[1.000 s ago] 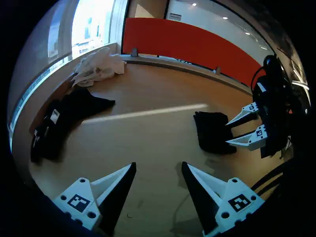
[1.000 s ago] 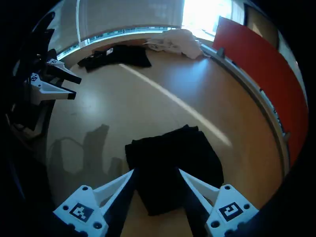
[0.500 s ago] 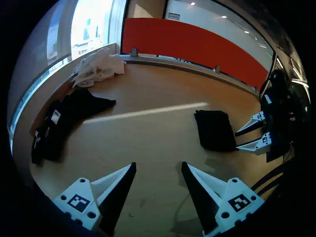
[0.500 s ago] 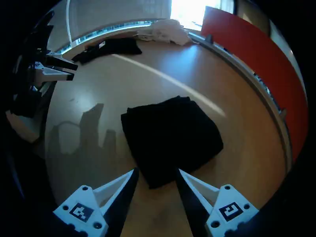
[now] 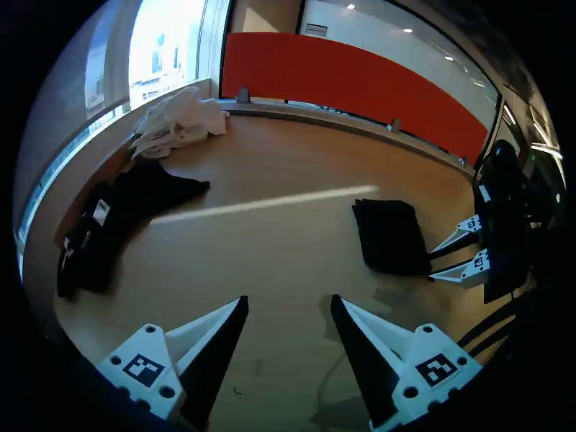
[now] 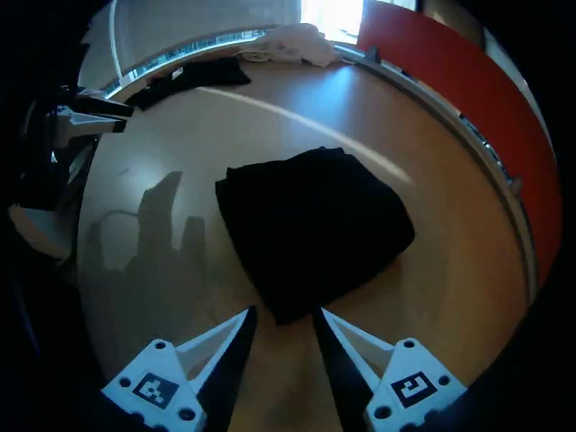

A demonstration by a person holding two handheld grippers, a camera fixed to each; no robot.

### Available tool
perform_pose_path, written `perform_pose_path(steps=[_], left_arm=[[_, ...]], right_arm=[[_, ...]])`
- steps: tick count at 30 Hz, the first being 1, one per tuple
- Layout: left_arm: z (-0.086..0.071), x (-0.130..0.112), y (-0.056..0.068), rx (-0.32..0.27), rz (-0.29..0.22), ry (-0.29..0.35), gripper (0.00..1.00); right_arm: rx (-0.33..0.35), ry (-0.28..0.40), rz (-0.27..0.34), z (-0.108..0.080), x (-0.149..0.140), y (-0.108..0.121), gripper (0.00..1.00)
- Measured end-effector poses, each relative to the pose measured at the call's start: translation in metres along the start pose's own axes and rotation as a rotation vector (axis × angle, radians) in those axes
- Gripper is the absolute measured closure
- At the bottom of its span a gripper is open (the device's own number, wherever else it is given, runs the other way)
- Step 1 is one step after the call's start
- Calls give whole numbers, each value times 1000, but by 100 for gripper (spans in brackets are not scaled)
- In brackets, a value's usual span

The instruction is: Fold towel

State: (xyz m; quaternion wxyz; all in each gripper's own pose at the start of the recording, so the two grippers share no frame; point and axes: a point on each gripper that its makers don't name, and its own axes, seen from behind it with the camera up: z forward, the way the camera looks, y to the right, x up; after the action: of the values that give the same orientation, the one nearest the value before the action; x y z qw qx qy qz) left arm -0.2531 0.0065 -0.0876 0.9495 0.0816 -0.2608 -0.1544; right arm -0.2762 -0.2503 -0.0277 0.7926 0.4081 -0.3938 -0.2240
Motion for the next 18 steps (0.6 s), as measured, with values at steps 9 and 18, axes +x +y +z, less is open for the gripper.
perform_pose_path(steps=[9, 18], left_arm=[[1, 0, 3, -4, 2, -1, 15], [2, 1, 4, -6, 9, -3, 15]], right_arm=[[-5, -1, 25, 3, -2, 2, 71], [5, 2, 39, 2, -3, -2, 85]])
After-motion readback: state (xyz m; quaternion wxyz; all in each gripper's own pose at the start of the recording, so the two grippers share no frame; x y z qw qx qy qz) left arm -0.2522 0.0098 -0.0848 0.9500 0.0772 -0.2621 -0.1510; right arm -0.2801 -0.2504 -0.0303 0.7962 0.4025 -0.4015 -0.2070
